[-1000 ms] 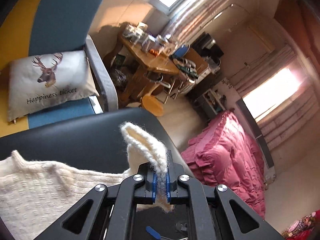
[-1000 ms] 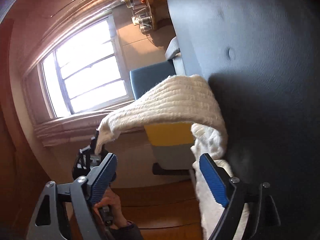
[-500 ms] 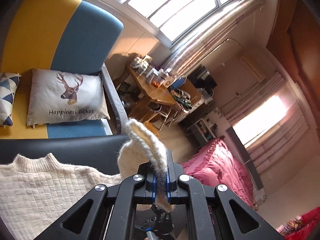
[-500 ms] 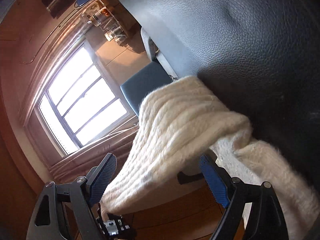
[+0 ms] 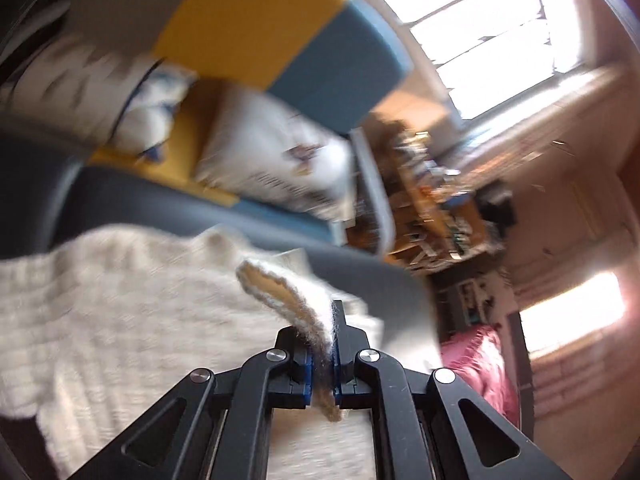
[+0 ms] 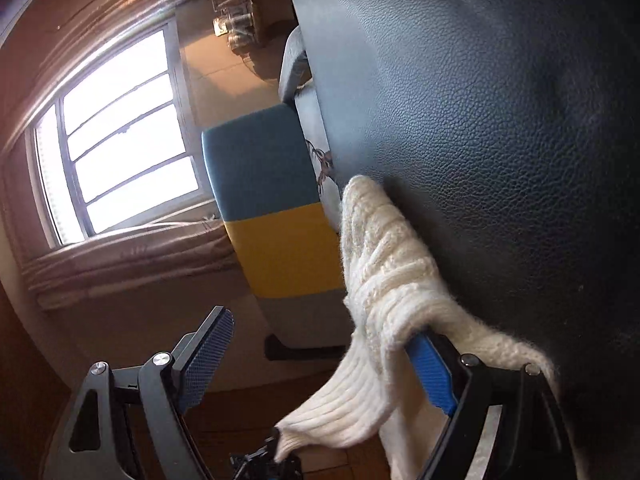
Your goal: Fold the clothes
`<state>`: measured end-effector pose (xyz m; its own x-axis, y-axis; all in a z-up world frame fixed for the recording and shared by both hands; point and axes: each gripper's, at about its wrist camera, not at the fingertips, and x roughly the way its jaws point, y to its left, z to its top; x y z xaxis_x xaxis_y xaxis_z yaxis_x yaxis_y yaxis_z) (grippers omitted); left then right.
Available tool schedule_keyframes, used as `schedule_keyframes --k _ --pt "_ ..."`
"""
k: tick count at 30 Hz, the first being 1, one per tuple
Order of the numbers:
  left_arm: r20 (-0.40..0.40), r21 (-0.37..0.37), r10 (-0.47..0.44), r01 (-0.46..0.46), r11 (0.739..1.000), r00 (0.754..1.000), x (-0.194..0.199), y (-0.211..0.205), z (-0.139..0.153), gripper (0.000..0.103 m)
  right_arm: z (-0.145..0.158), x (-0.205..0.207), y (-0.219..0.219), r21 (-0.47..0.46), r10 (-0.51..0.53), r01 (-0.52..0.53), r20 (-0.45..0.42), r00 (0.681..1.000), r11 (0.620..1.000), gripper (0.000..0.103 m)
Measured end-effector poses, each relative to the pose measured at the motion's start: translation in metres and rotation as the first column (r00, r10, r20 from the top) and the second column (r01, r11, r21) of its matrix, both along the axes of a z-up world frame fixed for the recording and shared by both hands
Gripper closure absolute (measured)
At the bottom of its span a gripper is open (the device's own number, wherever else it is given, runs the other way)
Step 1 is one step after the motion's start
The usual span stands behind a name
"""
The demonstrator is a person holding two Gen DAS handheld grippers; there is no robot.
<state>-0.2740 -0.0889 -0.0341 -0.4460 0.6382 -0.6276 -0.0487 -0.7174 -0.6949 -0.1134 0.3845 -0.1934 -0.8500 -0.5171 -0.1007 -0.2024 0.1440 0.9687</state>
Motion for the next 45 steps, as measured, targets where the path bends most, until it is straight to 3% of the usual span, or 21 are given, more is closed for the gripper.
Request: schedule_keyframes --k 3,6,9,11,14,17,21,23,26,29,31,32,34,36,39,41,42,44,45 --pt "0.121 -0.060 0.047 -0.040 0.997 0.992 -0.008 -0.016 -0.059 0.096 0.010 -0.009 -0.008 0.114 0.066 -0.070 0.039 0.997 0.991 0.016" --pt "0.177 -0.100 0.067 -0.050 0.994 0.982 -0.006 -0.023 -0.093 0.096 0.018 -0.018 -0.011 0.207 0.108 -0.121 0.074 0.991 0.971 0.016" --pt "0.181 -0.122 0.096 -0.075 0.990 0.979 -0.005 -0.029 -0.099 0.096 0.024 -0.020 -0.009 0.256 0.083 -0.102 0.083 0.993 0.961 0.016" --pt "0.174 -0.147 0.112 -0.087 0.985 0.978 -0.006 -0.032 -0.098 0.096 0.033 -0.011 -0.011 0.287 0.071 -0.078 0.038 0.997 0.955 0.016" --pt "0.156 -0.276 0.097 -0.051 0.960 0.983 -0.008 -0.022 -0.097 0.096 0.031 -0.002 -0.022 0.317 0.166 -0.185 0.085 0.982 0.930 0.016" --pt "0.155 -0.293 0.075 -0.027 0.956 0.985 -0.009 -0.020 -0.102 0.096 0.029 0.008 -0.033 0.357 0.266 -0.305 0.153 0.952 0.883 0.018" --pt "0.162 -0.241 0.074 -0.033 0.970 0.984 -0.009 -0.025 -0.104 0.096 0.054 0.014 -0.011 0.549 0.207 -0.269 0.174 0.963 0.791 0.018" --pt "0.168 -0.241 0.073 -0.031 0.970 0.983 -0.009 -0.026 -0.106 0.096 0.066 0.000 -0.001 0.627 0.195 -0.262 0.175 0.965 0.734 0.019" --pt "0.176 -0.230 0.074 -0.032 0.973 0.982 -0.010 -0.025 -0.106 0.095 0.068 -0.035 0.004 0.660 0.234 -0.313 0.208 0.950 0.683 0.021" --pt "0.179 -0.219 0.073 -0.032 0.975 0.981 -0.009 -0.025 -0.107 0.095 0.068 -0.070 0.009 0.677 0.265 -0.365 0.251 0.931 0.639 0.039" --pt "0.181 -0.215 0.070 -0.030 0.976 0.981 -0.008 -0.026 -0.108 0.095 0.053 -0.089 0.011 0.630 0.296 -0.416 0.292 0.909 0.656 0.065" --pt "0.175 -0.216 0.063 -0.024 0.976 0.983 -0.008 -0.026 -0.108 0.095 0.048 -0.096 0.009 0.617 0.317 -0.443 0.310 0.897 0.651 0.072" --pt "0.157 -0.230 0.039 -0.002 0.973 0.987 -0.007 -0.024 -0.107 0.095 0.040 -0.107 0.000 0.622 0.353 -0.494 0.346 0.869 0.607 0.082" --pt "0.124 -0.283 -0.008 0.044 0.958 0.992 -0.006 -0.017 -0.104 0.095 0.046 -0.112 -0.012 0.681 0.371 -0.518 0.367 0.853 0.518 0.090" --pt "0.038 -0.327 -0.057 0.066 0.943 0.998 -0.001 -0.013 -0.091 0.095 0.087 -0.104 -0.028 0.838 0.357 -0.421 0.297 0.886 0.347 0.093" --pt "-0.006 -0.363 -0.074 0.067 0.929 0.997 0.001 -0.010 -0.086 0.095 0.094 -0.104 -0.040 0.895 0.317 -0.410 0.343 0.884 0.175 0.095" --pt "-0.014 -0.388 -0.076 0.064 0.919 0.997 0.002 -0.008 -0.087 0.095 0.089 -0.107 -0.043 0.894 0.303 -0.432 0.382 0.873 0.118 0.102" --pt "-0.031 -0.437 -0.080 0.059 0.897 0.996 0.002 -0.004 -0.088 0.095 0.069 -0.112 -0.043 0.873 0.290 -0.479 0.436 0.852 0.094 0.102" --pt "-0.025 -0.456 -0.084 0.063 0.888 0.996 0.003 -0.001 -0.091 0.095 0.063 -0.112 -0.040 0.868 0.284 -0.487 0.444 0.850 0.102 0.102"
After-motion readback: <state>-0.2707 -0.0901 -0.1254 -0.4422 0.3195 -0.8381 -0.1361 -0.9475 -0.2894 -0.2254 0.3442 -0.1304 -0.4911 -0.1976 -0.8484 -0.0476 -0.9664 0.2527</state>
